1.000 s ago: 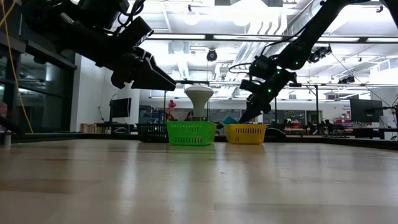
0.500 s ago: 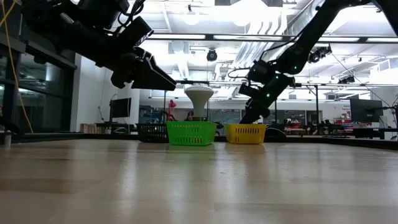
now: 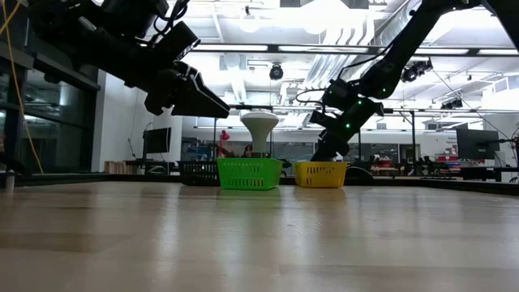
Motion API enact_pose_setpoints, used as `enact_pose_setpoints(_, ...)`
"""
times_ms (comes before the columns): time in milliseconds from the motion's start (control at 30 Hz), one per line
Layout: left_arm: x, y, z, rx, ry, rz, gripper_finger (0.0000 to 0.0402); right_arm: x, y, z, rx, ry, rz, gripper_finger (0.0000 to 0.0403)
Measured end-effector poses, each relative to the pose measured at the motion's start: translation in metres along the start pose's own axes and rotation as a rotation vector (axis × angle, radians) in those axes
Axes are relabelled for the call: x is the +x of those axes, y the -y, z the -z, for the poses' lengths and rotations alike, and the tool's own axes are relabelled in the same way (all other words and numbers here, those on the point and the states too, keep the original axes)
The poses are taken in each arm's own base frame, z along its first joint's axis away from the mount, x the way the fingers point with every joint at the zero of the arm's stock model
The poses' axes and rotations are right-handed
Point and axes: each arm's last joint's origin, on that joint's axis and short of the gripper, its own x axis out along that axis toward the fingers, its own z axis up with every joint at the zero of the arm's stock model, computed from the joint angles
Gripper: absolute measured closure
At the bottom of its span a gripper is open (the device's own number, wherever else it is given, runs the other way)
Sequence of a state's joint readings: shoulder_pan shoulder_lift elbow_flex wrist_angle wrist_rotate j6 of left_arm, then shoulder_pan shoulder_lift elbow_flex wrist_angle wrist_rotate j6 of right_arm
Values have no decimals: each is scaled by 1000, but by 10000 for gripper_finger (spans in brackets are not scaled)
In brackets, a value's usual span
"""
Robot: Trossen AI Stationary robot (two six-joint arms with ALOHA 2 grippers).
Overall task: Pick and place Stapler, Stapler remover, tape
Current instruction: Put the light blue tape into the yellow bin, then return to Home Position
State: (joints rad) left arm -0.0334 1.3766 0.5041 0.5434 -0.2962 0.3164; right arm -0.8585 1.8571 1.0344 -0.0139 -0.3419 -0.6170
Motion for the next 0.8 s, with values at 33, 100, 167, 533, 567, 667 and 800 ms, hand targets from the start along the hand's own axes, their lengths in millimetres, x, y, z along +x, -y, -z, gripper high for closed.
enact_pose_setpoints(33, 0, 0, 0, 0, 0, 0, 204, 0, 0, 0, 0, 0, 0, 403)
enact_pose_setpoints(100, 0, 0, 0, 0, 0, -1, 204, -1, 0, 0, 1, -2, 1, 403)
enact_pose_setpoints(167, 0, 0, 0, 0, -1, -3, 204, -3, 0, -1, 1, -3, 3, 403)
enact_pose_setpoints(533, 0, -2, 1, 1, -20, -61, 204, -43, -6, -16, 11, -42, 24, 403)
enact_pose_setpoints(567, 0, -2, 1, 9, -22, -66, 204, -48, -7, -18, 14, -42, 24, 403)
enact_pose_setpoints(667, -2, -4, 0, 27, -28, -92, 204, -63, -9, -24, 20, -34, 23, 403)
enact_pose_setpoints(800, -10, -9, -4, 51, -24, -140, 204, -82, -15, -31, 48, 2, -27, 403)
